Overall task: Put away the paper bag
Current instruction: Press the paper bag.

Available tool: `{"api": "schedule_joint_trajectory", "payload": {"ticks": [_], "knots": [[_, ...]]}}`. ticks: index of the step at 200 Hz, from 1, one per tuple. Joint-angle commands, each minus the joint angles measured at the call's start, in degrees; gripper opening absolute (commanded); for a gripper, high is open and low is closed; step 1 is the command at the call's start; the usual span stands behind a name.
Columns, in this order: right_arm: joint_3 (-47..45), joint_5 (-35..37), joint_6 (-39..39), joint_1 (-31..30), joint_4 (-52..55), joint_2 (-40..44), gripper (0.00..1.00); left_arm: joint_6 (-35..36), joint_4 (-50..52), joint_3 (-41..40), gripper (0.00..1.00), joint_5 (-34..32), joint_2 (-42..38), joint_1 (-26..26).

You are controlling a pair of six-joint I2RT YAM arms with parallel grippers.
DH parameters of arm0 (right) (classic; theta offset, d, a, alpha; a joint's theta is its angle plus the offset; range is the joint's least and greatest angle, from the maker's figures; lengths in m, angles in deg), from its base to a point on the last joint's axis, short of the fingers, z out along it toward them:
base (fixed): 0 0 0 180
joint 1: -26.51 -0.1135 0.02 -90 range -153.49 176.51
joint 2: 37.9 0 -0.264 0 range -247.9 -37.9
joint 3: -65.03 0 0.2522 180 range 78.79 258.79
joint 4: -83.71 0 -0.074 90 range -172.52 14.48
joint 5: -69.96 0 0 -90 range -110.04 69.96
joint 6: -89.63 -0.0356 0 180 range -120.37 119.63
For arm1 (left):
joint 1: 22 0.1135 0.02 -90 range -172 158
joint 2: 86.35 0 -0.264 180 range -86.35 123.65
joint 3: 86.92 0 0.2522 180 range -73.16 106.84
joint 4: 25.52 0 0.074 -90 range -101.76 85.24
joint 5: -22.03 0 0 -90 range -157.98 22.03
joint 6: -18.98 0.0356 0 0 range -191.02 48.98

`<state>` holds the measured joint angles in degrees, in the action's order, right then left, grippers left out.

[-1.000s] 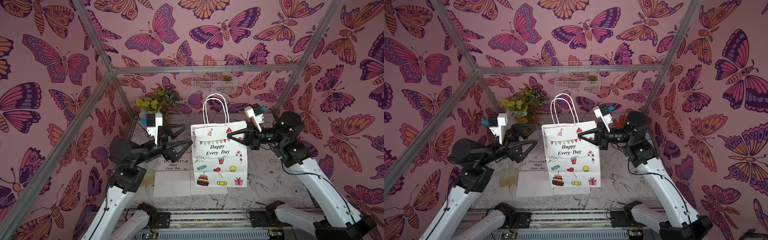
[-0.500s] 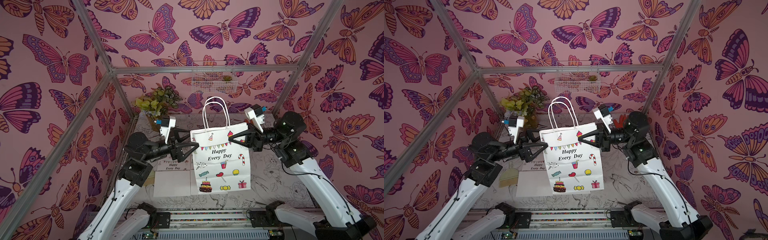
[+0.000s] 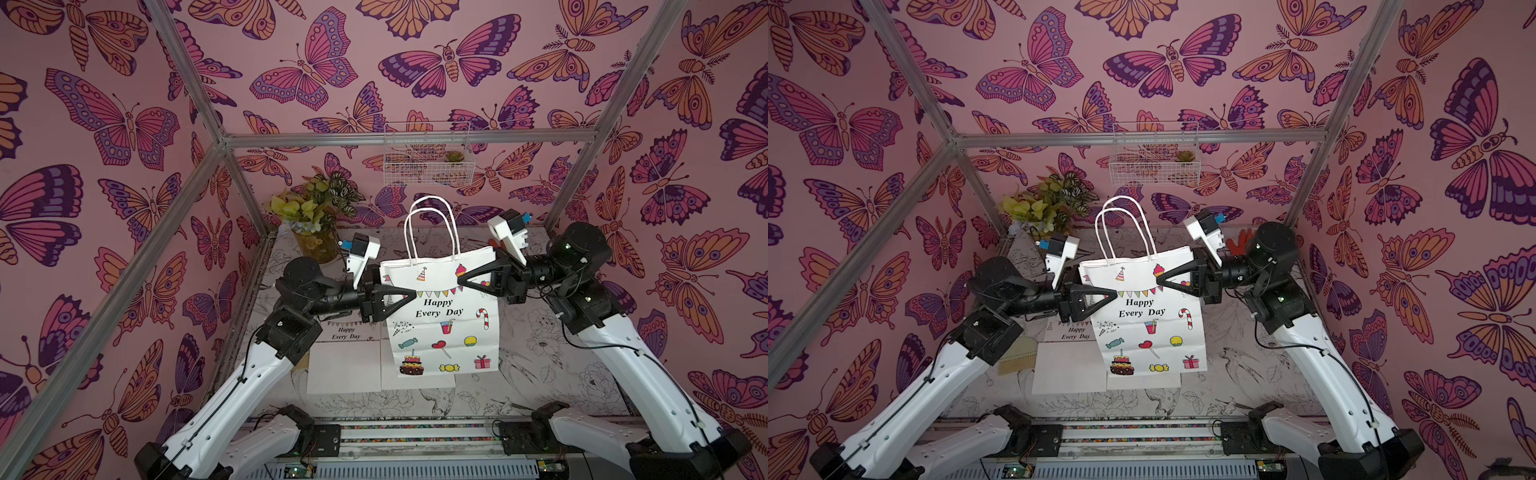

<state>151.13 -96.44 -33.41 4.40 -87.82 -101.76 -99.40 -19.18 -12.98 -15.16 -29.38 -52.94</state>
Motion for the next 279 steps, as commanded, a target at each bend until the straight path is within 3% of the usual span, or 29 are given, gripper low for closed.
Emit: {"api": "schedule_joint_trajectory", "payload": {"ticks": [1, 28, 94, 157, 193, 218, 239, 279], "knots": [[1.00, -1.80, 0.59, 0.12, -0.60, 0.75, 0.00, 2.13, 1.50, 1.40, 0.41, -0.67, -1.25, -0.35], [1.73, -1.28, 2.55, 0.22, 2.36, 1.35, 0.00, 3.02, 2.47, 1.42, 0.25, -0.87, -2.89, -0.34], [1.91, -1.02, 2.61, 0.31, 2.72, 1.28, 0.00, 3.24, 2.87, 1.64, 0.01, -0.26, -5.31, -0.35], [2.19, 1.15, 3.31, 0.27, 4.74, 0.40, 0.00, 3.17, 2.94, 1.77, 0.00, -0.59, -5.77, -0.35], [2.46, 4.83, 2.95, 0.31, 4.42, 2.10, 0.34, 3.43, 5.22, 2.63, 0.00, -0.76, -4.45, -0.27], [2.58, 7.08, 3.63, 0.31, 4.77, 4.02, 0.48, 3.16, 5.28, 2.80, 0.00, -0.36, -4.15, -0.35], [2.24, 8.06, 3.70, 0.31, 4.01, 5.42, 0.54, 3.33, 5.48, 2.72, 0.00, -0.53, -4.31, -0.30], [1.44, 6.76, 4.39, 0.31, 3.19, 7.39, 0.54, 3.09, 5.72, 2.99, 0.00, -1.35, -5.03, -0.26]]}}
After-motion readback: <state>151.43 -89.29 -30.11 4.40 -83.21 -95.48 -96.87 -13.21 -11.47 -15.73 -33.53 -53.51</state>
